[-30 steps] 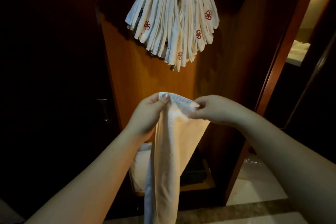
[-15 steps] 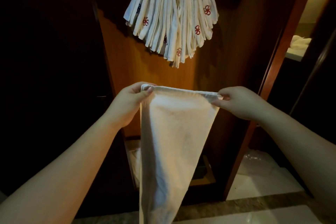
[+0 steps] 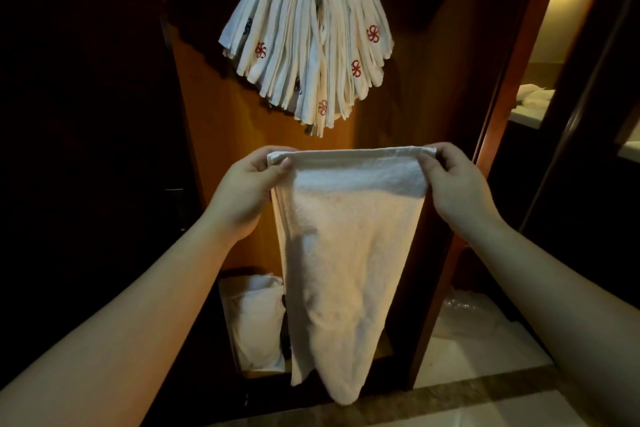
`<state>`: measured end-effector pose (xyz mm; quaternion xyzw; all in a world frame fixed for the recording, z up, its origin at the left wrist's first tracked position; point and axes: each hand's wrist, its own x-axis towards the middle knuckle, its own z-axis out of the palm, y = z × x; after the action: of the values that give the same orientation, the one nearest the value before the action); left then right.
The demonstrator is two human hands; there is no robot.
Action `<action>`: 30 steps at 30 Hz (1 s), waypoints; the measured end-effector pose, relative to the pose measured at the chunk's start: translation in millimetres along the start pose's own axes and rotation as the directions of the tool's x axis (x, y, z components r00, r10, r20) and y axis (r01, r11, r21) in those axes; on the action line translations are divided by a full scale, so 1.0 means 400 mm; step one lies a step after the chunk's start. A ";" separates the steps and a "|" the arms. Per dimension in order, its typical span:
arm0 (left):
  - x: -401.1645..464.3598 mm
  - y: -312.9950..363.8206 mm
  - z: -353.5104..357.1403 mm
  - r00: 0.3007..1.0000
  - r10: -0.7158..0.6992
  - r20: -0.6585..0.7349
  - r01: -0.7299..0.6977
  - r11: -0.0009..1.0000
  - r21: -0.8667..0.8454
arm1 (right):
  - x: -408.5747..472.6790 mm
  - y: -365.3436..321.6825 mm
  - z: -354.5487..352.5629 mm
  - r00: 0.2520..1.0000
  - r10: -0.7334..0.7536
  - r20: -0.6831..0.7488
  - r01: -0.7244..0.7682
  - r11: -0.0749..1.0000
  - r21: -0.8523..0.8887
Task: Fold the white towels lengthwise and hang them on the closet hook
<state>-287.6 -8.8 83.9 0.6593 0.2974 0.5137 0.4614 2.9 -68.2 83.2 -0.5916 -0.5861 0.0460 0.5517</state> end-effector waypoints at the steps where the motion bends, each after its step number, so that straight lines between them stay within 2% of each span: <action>1: 0.000 0.002 0.010 1.000 0.019 -0.003 -0.019 1.000 -0.002 | -0.001 0.005 -0.003 1.000 -0.016 -0.026 0.017 1.000 0.005; 6: 0.001 0.020 0.040 0.996 0.087 -0.016 -0.087 0.996 0.026 | 0.004 0.006 -0.005 0.984 -0.120 -0.132 0.123 0.992 0.016; 8: 0.003 0.027 0.039 0.993 0.113 -0.020 -0.111 0.992 0.058 | 0.008 0.000 -0.012 0.981 -0.145 -0.131 0.151 0.988 0.031; 10: 0.005 0.029 0.037 0.993 0.116 -0.023 -0.114 0.991 0.075 | 0.020 0.000 -0.025 0.990 -0.123 -0.070 0.126 0.991 0.040; 12: 0.005 0.027 0.034 0.994 0.103 -0.023 -0.101 0.992 0.076 | 0.032 0.005 -0.038 0.995 -0.059 0.075 0.051 0.993 0.109; 13: 0.005 0.026 0.031 0.995 0.095 -0.026 -0.093 0.993 0.075 | 0.036 0.010 -0.043 0.980 -0.007 0.200 -0.036 0.977 0.211; 14: 0.005 0.026 0.027 0.995 0.091 -0.033 -0.089 0.993 0.074 | 0.040 0.019 -0.048 0.931 0.053 0.361 -0.183 0.925 0.334; 16: 0.005 0.027 0.021 0.996 0.080 -0.035 -0.078 0.995 0.062 | 0.037 0.027 -0.058 0.756 0.119 0.644 -0.476 0.776 0.414; 17: 0.004 0.027 0.021 0.997 0.069 -0.034 -0.067 0.997 0.049 | 0.032 0.031 -0.062 0.685 0.117 0.719 -0.551 0.728 0.407; 18: 0.003 0.027 0.022 0.998 0.060 -0.033 -0.059 0.998 0.038 | 0.029 0.036 -0.064 0.652 0.099 0.752 -0.585 0.697 0.415; 19: 0.001 0.030 0.026 0.998 0.055 -0.031 -0.054 0.998 0.031 | 0.027 0.040 -0.065 0.646 0.070 0.760 -0.589 0.679 0.438; 23: 0.003 0.075 0.032 0.998 0.068 0.004 -0.068 0.998 -0.014 | 0.017 0.025 -0.063 0.718 0.038 0.694 -0.595 0.552 0.585; 26: 0.010 0.107 0.024 0.998 0.066 0.001 -0.065 0.981 -0.183 | 0.022 -0.009 -0.050 0.779 0.039 0.626 -0.570 0.460 0.681; 28: 0.007 0.094 0.024 0.995 -0.065 0.076 0.081 0.970 -0.230 | 0.028 -0.026 -0.034 0.800 0.061 0.597 -0.562 0.427 0.708; 30: -0.005 0.060 0.027 0.954 -0.230 0.190 0.260 0.954 -0.150 | 0.029 -0.025 -0.018 0.793 0.074 0.605 -0.575 0.422 0.701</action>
<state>-279.7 -23.6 104.5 0.6161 0.2908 0.4180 0.6009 5.1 -66.7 99.8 -0.3077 -0.4682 0.5890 0.5825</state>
